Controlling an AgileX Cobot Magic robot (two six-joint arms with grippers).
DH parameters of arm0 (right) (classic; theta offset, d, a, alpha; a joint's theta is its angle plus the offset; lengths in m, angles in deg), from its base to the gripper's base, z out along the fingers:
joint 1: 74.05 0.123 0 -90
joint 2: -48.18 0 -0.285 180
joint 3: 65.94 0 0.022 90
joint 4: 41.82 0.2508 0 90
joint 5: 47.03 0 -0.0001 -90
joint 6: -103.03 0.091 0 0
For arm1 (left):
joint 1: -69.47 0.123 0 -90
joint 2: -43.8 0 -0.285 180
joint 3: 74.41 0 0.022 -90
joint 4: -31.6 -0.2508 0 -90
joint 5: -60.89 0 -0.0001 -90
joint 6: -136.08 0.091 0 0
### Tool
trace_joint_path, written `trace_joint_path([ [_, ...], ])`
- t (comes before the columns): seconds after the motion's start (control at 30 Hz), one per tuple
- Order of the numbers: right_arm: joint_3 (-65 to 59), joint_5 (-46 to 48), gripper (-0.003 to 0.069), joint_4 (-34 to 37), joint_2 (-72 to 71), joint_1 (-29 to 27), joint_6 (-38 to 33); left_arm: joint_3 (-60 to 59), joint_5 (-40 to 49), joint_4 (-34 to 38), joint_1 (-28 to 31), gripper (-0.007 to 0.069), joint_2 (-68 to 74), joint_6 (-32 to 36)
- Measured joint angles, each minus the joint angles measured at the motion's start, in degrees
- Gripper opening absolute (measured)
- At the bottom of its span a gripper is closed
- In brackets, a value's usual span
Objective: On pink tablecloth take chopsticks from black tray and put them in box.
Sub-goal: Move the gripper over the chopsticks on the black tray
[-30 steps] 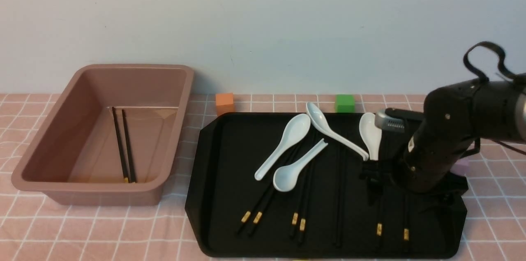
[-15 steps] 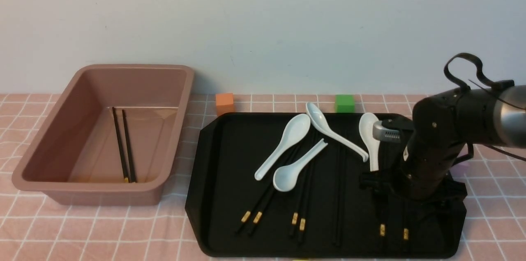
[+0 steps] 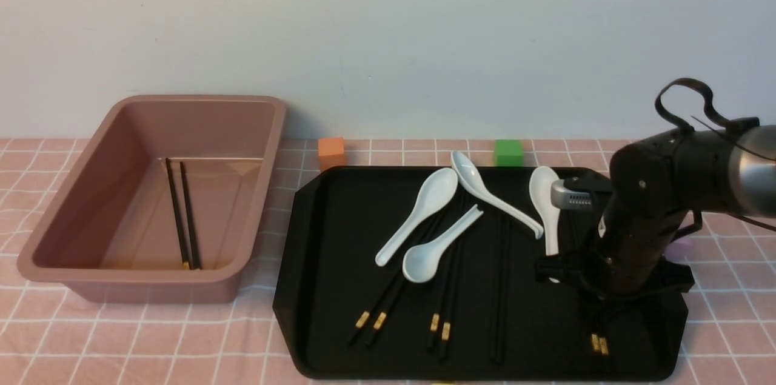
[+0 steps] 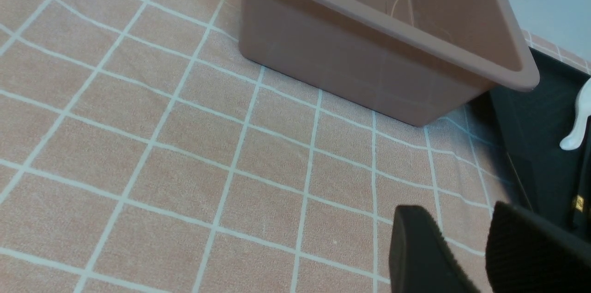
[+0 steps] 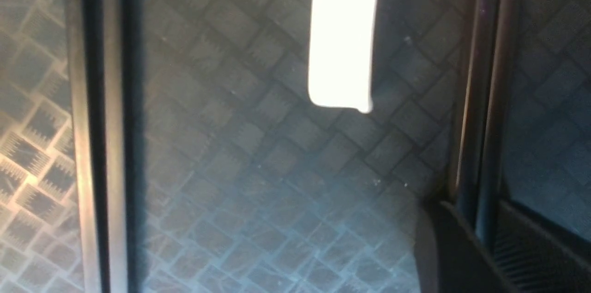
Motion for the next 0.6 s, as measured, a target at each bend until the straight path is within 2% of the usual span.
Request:
trace_joint_path([
  [0.23, -0.07, 0.59, 0.0133, -0.84, -0.61, 0.00, 0.00, 0.00, 0.00, 0.00, 0.00, 0.0239, 0.00, 0.00],
  [0.6, -0.65, 7.52, 0.0133, -3.73, -10.10, 0.00, 0.00, 0.00, 0.00, 0.00, 0.00, 0.0238, 0.00, 0.00],
])
